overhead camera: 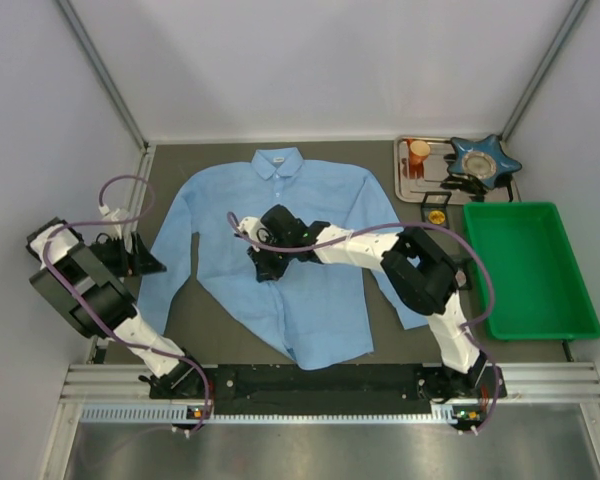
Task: Pin the brooch onto the clothing
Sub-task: Flatten out the clothes at the center of the board.
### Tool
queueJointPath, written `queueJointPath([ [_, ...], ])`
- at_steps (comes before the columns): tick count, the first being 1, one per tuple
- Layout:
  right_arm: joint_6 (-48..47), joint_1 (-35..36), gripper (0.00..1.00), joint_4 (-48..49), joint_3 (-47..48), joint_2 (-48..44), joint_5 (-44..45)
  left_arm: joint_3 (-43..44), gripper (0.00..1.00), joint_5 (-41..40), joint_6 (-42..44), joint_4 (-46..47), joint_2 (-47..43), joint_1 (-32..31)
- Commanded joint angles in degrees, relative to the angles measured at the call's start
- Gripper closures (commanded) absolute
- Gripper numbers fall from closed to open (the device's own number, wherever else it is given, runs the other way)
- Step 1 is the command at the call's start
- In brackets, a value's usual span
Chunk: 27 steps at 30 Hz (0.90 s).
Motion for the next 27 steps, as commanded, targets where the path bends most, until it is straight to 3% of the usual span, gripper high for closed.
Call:
queueJointPath([
  [1, 5.1, 0.4, 1.00, 1.4, 4.2, -2.9, -14.1, -0.8, 0.16, -4.1, 0.1, 0.9, -5.0, 0.6],
  [12, 21.6, 9.1, 0.98, 4.9, 12.4, 2.5, -28.2, -7.6, 0.09, -18.5, -7.2, 10.2, -13.8, 1.1],
  [13, 23.0, 9.2, 0.80, 5.3, 12.6, 2.6, -29.4, -8.8, 0.08, -19.4, -6.8, 10.4, -14.8, 1.4],
  [16, 23.2, 8.6, 0.44, 5.3, 12.6, 1.4, -29.4, -12.3, 0.07, -23.8, -6.7, 12.0, -17.0, 1.6],
  [19, 22.7, 6.8, 0.39, 5.2, 10.6, -1.5, -28.4, -15.9, 0.08, -27.8, -7.4, 15.2, -19.1, 2.3],
  [27, 19.4, -0.2, 0.38, 3.5, 2.0, -9.3, -25.6, -22.9, 0.16, -33.9, -11.1, 23.6, -21.3, 2.7],
])
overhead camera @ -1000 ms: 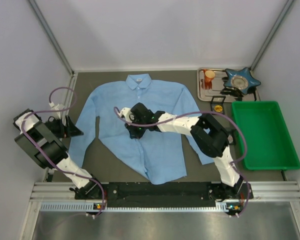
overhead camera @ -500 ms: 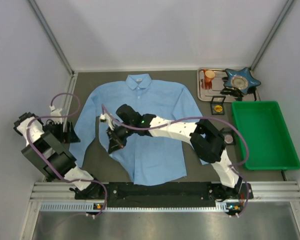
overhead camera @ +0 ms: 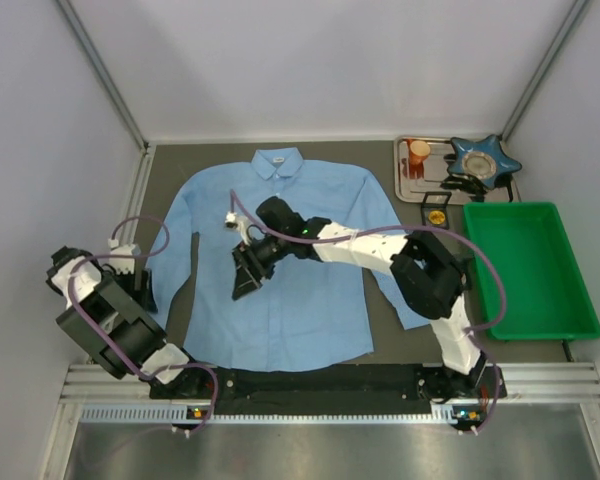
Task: Pin the brooch onto the clothing
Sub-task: Flatten out the clothes at the center of the board.
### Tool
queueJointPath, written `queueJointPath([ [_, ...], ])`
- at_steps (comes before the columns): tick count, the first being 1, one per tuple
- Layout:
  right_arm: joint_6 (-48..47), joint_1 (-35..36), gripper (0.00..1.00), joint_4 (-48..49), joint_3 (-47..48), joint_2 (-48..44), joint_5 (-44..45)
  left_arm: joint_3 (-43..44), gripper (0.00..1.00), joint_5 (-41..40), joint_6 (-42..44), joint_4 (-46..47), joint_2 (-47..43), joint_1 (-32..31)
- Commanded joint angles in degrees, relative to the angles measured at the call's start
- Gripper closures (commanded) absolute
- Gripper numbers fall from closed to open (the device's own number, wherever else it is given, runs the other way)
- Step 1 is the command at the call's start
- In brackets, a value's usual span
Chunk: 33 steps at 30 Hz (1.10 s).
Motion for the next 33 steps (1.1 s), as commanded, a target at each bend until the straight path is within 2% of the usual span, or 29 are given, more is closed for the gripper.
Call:
queueJointPath([
  [1, -3.4, -3.9, 0.38, -0.6, -3.5, -8.2, 1.3, -3.6, 0.16, -4.8, -2.9, 8.1, -2.0, 0.5],
  [9, -8.2, -10.0, 0.38, -6.0, -8.7, -13.8, 2.7, -8.9, 0.18, -8.5, -2.7, 15.7, 0.3, -1.0],
  [15, -9.3, -12.6, 0.38, -6.9, -10.2, -15.1, 3.6, -13.0, 0.25, -10.4, -3.9, 20.3, 0.1, -4.8],
  [16, -9.5, -12.8, 0.38, -7.1, -10.5, -15.5, 4.0, -13.3, 0.28, -10.6, -4.3, 20.8, 0.1, -5.2],
  [20, -9.9, -13.2, 0.38, -7.3, -11.4, -15.9, 4.3, -12.9, 0.56, -11.3, -5.7, 22.2, -0.1, -7.1],
  [21, -10.1, -13.3, 0.39, -7.5, -11.6, -16.2, 4.4, -10.4, 0.67, -11.3, -6.6, 20.9, 0.0, -7.0],
  [23, -11.1, -13.3, 0.39, -7.9, -12.4, -16.5, 5.5, -6.3, 0.76, -11.9, -7.5, 19.2, 0.1, -7.0],
  [24, -11.6, -13.4, 0.39, -8.3, -12.6, -16.7, 6.0, -0.9, 0.85, -12.2, -7.9, 18.1, 0.1, -6.6],
  [26, -12.5, -13.8, 0.40, -9.0, -13.2, -17.2, 6.9, 5.3, 0.95, -12.4, -8.1, 14.3, 0.1, -5.9],
  [27, -12.8, -14.1, 0.40, -9.1, -13.5, -17.5, 6.9, 11.2, 1.00, -13.2, -8.4, 13.6, 0.2, -5.6],
  [30, -13.0, -15.1, 0.39, -9.3, -14.3, -18.4, 6.8, 19.9, 1.00, -15.4, -7.4, 12.2, 0.5, -5.5],
  [33, -13.8, -15.7, 0.40, -9.8, -14.8, -19.1, 7.5, 23.6, 1.00, -18.0, -6.0, 12.3, 2.0, -5.6],
])
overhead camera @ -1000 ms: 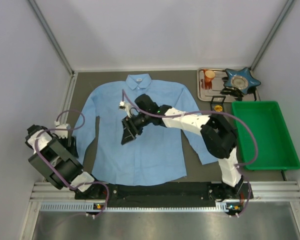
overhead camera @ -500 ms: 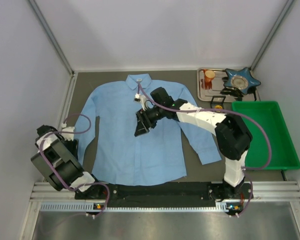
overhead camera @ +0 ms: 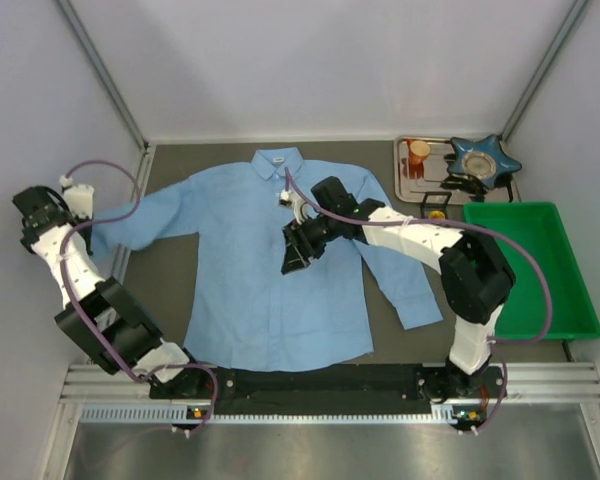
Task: Pin the brooch onto the clothing
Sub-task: Flatten out the clothes at the center of the board.
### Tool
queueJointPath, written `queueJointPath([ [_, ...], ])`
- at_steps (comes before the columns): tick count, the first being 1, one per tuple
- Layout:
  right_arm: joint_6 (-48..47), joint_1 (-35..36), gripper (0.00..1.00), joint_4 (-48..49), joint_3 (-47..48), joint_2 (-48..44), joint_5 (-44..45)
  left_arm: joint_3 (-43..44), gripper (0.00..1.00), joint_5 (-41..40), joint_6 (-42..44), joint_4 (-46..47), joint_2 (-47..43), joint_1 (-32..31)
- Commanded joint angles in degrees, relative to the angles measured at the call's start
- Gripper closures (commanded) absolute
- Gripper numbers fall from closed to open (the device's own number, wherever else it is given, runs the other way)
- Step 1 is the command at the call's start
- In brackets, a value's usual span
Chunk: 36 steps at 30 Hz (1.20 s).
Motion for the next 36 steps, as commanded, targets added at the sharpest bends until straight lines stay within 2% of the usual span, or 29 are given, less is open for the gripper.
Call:
queueJointPath([
  [1, -2.7, -1.8, 0.40, -0.5, -0.3, -4.4, 1.5, 5.2, 1.00, -4.2, 1.6, -1.3, 0.8, 0.3],
  [7, -7.2, -3.8, 0.39, -5.5, -0.2, -6.3, 5.9, 0.3, 1.00, -8.3, 3.7, -2.1, 1.9, 0.6],
  [14, -10.0, -5.1, 0.38, -7.9, -1.7, -8.4, 6.0, -6.3, 1.00, -13.5, 6.0, 4.5, 3.2, 0.7],
  [25, -9.8, -5.2, 0.38, -8.3, -1.5, -8.2, 5.8, -6.8, 1.00, -16.7, 6.4, 13.4, 5.6, 0.8],
  [34, -11.7, -5.1, 0.38, -8.9, 1.1, -6.3, 9.4, -9.4, 1.00, -18.9, 3.9, 20.5, 6.7, 1.1],
  [36, -12.0, -5.1, 0.38, -9.3, 1.9, -5.9, 9.6, -9.3, 0.94, -19.1, 3.2, 20.9, 8.4, 1.2],
])
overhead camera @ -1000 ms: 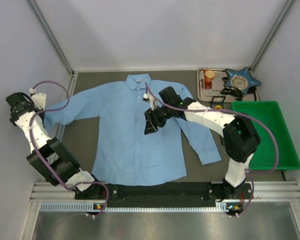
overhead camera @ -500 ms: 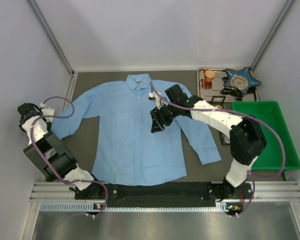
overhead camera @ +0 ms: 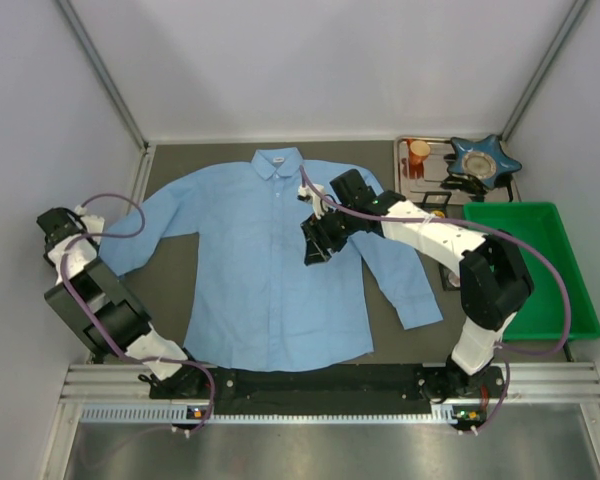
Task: Pin the brooch onto the clothing
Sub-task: Flatten out the clothes at the center of the board.
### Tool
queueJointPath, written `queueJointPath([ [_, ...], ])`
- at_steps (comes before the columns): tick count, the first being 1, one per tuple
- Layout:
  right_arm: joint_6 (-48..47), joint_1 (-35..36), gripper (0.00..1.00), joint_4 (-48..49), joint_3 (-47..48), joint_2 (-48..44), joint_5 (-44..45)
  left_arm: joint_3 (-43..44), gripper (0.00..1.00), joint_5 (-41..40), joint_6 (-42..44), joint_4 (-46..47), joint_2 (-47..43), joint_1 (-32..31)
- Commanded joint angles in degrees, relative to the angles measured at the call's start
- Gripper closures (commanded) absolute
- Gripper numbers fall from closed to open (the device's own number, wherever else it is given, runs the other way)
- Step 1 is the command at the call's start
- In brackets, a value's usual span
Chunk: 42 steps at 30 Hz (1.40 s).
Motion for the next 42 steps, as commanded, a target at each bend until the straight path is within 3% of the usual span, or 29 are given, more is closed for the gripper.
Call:
queueJointPath([
  [1, -2.0, -0.2, 0.38, -0.4, 3.4, -0.2, 1.2, -0.1, 0.89, -2.0, -2.2, 6.0, 2.5, 0.7],
  [2, -2.4, -0.2, 0.37, -1.3, 3.5, -0.1, 2.0, 0.0, 0.84, -1.5, -2.7, 5.8, 2.6, 0.6],
  [3, -3.4, -0.2, 0.37, -1.7, 3.7, -0.1, 2.5, -0.3, 0.71, -0.5, -3.0, 5.4, 1.9, 0.6],
  [6, -5.2, -0.5, 0.31, -3.5, 3.6, -0.7, 4.2, -0.9, 0.54, 4.3, -3.8, 5.8, -2.4, 0.6],
  [10, -5.4, -2.6, 0.28, -5.3, 3.6, -1.4, 2.9, 2.4, 0.41, 19.2, -4.3, -0.2, -6.9, -0.4],
  [13, -5.9, -3.8, 0.28, -6.3, 3.8, -1.6, 1.8, 2.3, 0.34, 28.1, 0.4, -4.8, -9.2, -4.2],
  [19, -7.3, -5.2, 0.31, -8.3, 3.0, -1.6, 2.9, 3.7, 0.40, 37.1, 9.3, -11.2, -3.8, -15.9],
  [24, -8.7, -9.3, 0.33, -11.8, 1.2, -4.6, 6.0, 10.9, 0.43, 42.2, 8.3, -14.8, 4.1, -21.8],
  [29, -14.6, -13.2, 0.33, -16.6, -7.8, -14.2, 15.1, 9.4, 0.32, 44.7, 3.9, -13.9, 2.6, -24.7],
  [33, -21.0, -14.0, 0.33, -18.7, -16.9, -21.5, 22.4, 4.7, 0.27, 42.3, 0.9, -10.7, 0.7, -26.6],
  [42, -24.7, -14.0, 0.39, -14.3, -27.3, -18.9, 27.6, 5.7, 0.26, 41.2, -6.4, -9.1, 3.9, -26.6],
])
